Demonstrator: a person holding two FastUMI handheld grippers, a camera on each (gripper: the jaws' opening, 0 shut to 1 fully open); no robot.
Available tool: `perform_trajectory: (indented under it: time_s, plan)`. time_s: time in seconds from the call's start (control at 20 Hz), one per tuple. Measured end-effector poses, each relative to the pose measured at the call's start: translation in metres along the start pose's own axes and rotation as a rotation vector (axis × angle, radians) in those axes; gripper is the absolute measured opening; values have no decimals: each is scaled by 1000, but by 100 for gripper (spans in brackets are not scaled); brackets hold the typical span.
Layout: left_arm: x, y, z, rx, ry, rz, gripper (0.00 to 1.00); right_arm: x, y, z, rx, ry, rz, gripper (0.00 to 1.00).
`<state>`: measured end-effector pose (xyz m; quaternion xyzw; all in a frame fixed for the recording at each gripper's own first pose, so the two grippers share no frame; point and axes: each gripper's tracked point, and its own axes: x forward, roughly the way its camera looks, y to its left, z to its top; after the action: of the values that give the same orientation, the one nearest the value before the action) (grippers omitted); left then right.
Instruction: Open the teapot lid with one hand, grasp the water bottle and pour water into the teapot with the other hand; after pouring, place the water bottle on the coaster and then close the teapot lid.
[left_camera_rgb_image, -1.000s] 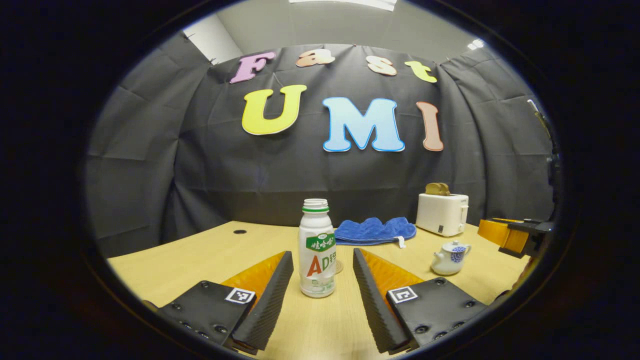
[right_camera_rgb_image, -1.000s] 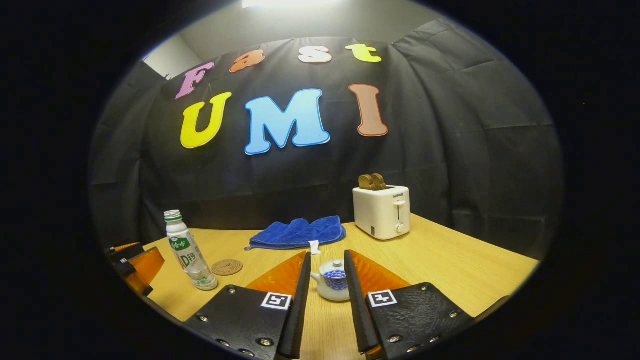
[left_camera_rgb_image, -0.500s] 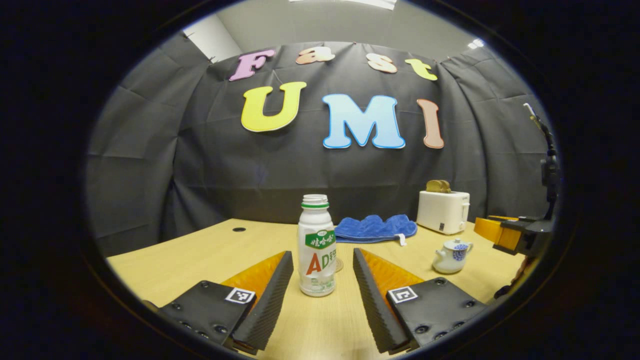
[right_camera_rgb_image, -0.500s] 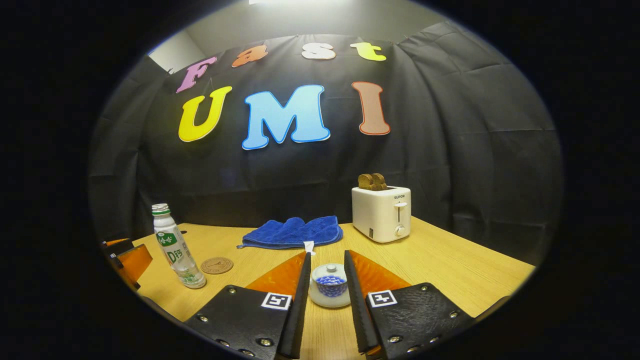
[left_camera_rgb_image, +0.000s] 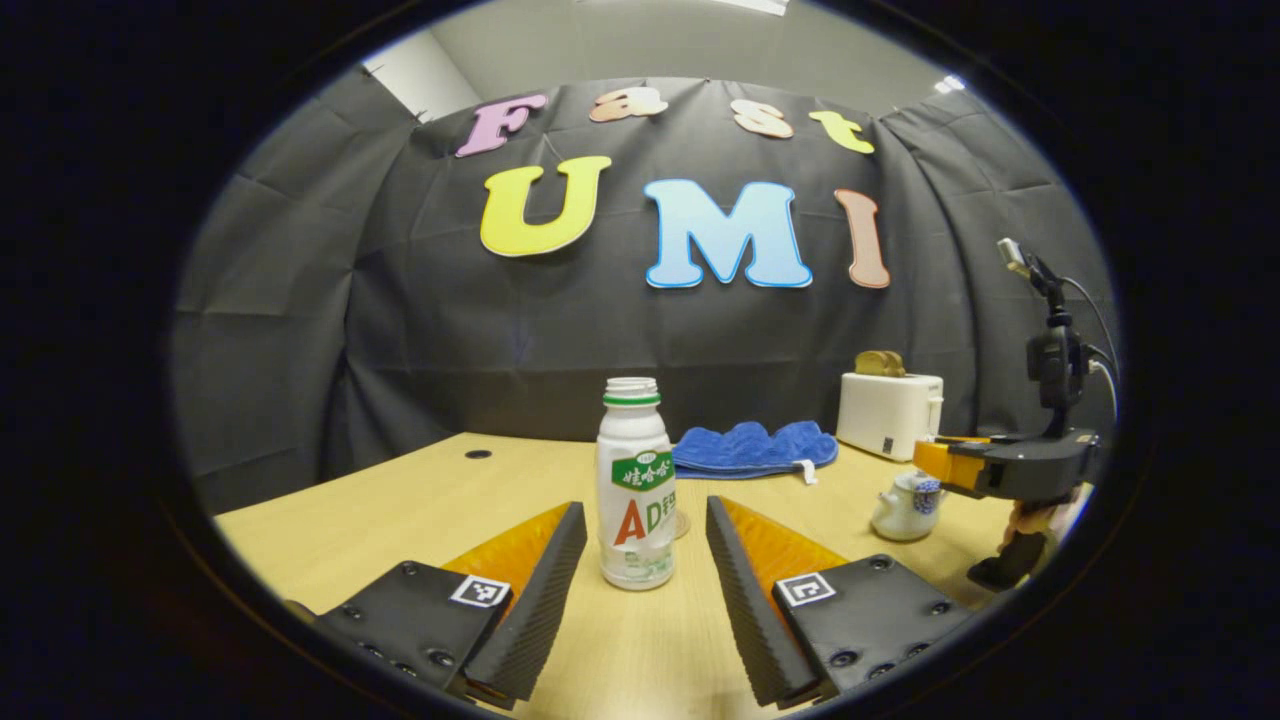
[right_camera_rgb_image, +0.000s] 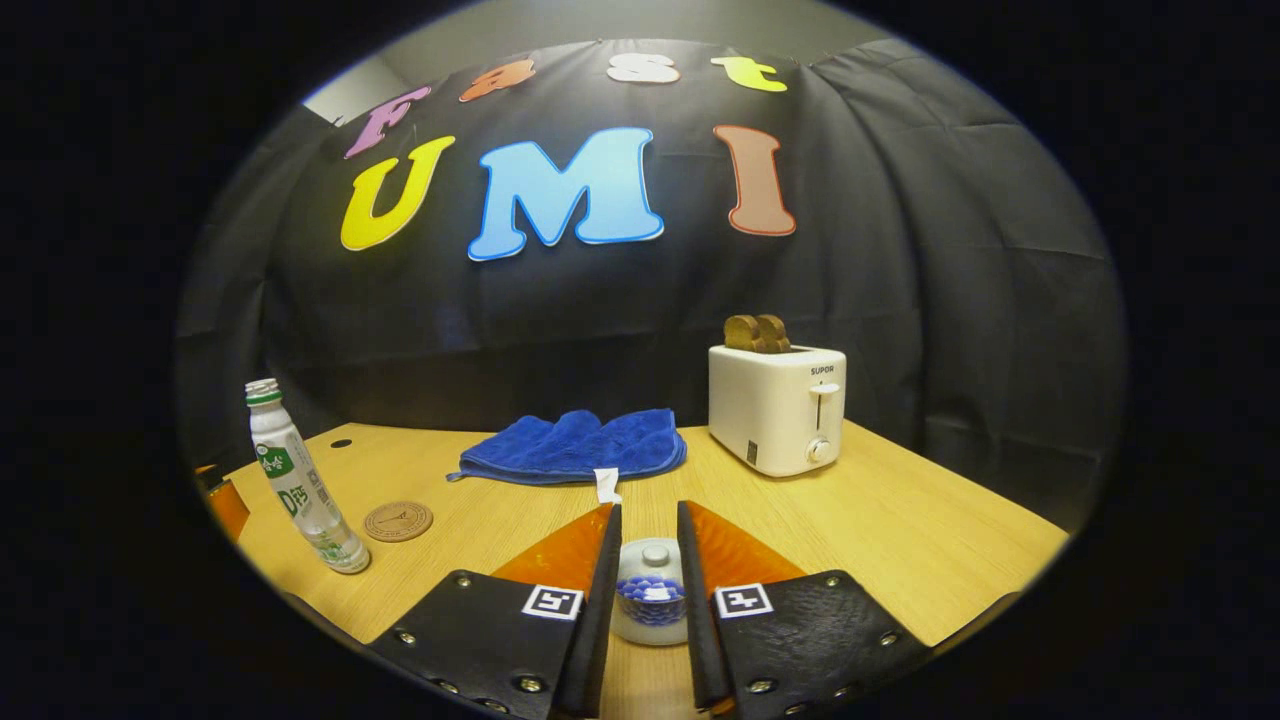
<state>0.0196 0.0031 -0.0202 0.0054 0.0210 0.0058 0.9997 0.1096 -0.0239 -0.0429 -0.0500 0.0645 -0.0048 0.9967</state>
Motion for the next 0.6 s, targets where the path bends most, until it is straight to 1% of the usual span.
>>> perform_trajectory:
  time_s: [0.1, 0.2, 0.35, 0.45, 0.5, 0.6]
  plan:
    - [0, 0, 1, -2, 3, 2, 84, 6, -4, -12, 2, 40, -12, 33]
    - [0, 0, -1, -8, 6, 0, 84, 7, -3, -12, -19, 39, -7, 34]
    - [1, -2, -6, -15, 15, -7, 84, 7, -2, -13, -88, 44, -5, 34]
    - [2, -5, -6, -11, 20, -10, 84, 6, -4, -9, -81, 26, -8, 35]
    - [2, -6, -7, -7, 20, -9, 84, 9, -2, -13, -67, 35, -7, 7]
    - [1, -3, -5, -3, 17, 0, 84, 7, -2, -12, -108, 43, -8, 8]
